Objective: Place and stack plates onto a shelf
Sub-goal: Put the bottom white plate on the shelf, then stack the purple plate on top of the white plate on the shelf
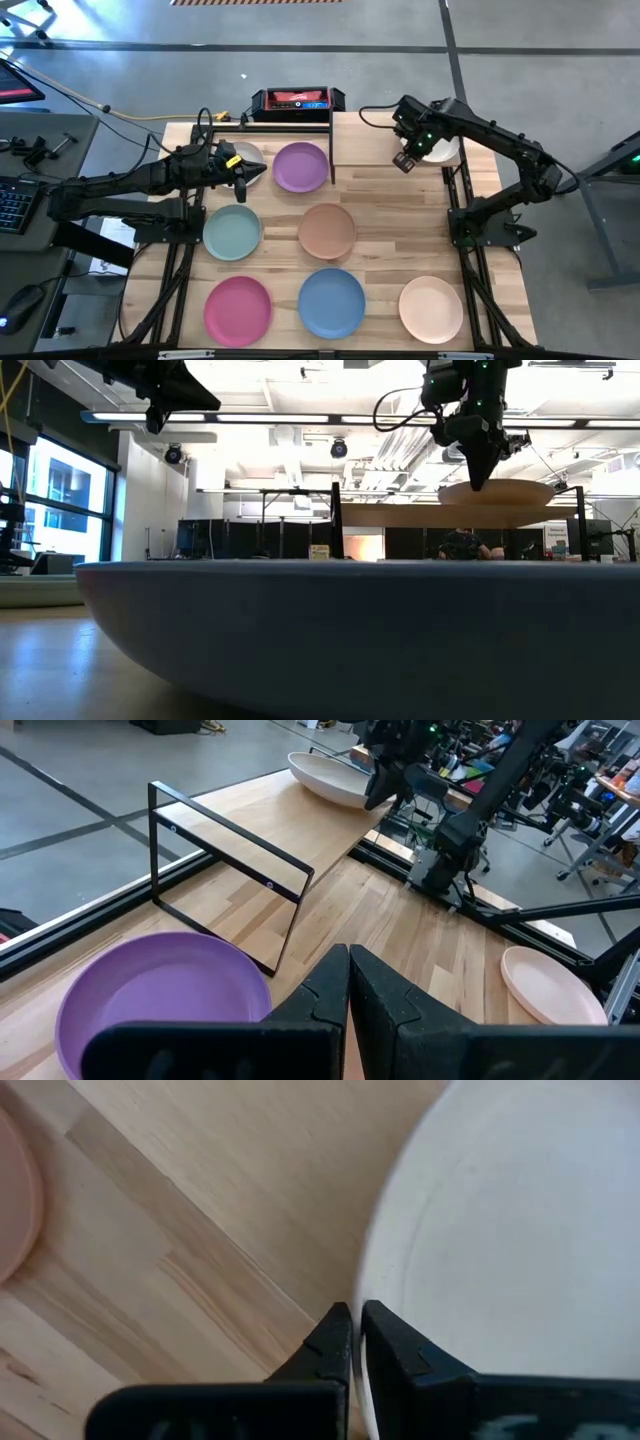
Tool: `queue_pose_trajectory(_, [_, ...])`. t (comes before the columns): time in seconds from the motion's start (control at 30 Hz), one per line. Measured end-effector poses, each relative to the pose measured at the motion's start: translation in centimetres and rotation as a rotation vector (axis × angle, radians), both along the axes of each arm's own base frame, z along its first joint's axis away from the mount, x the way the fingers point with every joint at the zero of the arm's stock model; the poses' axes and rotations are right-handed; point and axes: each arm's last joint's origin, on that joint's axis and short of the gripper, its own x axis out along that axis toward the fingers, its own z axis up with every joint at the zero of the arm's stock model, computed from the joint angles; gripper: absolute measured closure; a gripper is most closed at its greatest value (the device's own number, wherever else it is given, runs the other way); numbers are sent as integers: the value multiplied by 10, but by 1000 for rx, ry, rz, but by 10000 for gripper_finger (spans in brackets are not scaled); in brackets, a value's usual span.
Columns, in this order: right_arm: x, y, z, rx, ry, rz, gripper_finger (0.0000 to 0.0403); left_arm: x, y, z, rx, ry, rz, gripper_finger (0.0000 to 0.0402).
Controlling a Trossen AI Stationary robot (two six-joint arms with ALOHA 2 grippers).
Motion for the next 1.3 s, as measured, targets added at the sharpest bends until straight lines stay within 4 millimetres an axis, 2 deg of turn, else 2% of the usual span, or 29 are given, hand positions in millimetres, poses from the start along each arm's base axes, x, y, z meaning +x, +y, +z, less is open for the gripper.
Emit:
queue_pose_trajectory(0.3, [-1, 0, 0, -6, 19, 17, 326, 0, 0, 0, 0, 0, 0, 399])
queue_pose_trajectory(0.53, [-2, 1, 1, -11, 27, 22, 297, 0, 0, 0, 0, 0, 0, 399])
queue_pose_trajectory(0.83, [-3, 2, 14, -16, 11, 6, 242, 0, 0, 0, 0, 0, 0, 399])
queue_pose_trajectory(1.3, [11, 18, 53, -32, -148, 15, 250, 0, 0, 0, 0, 0, 0, 399])
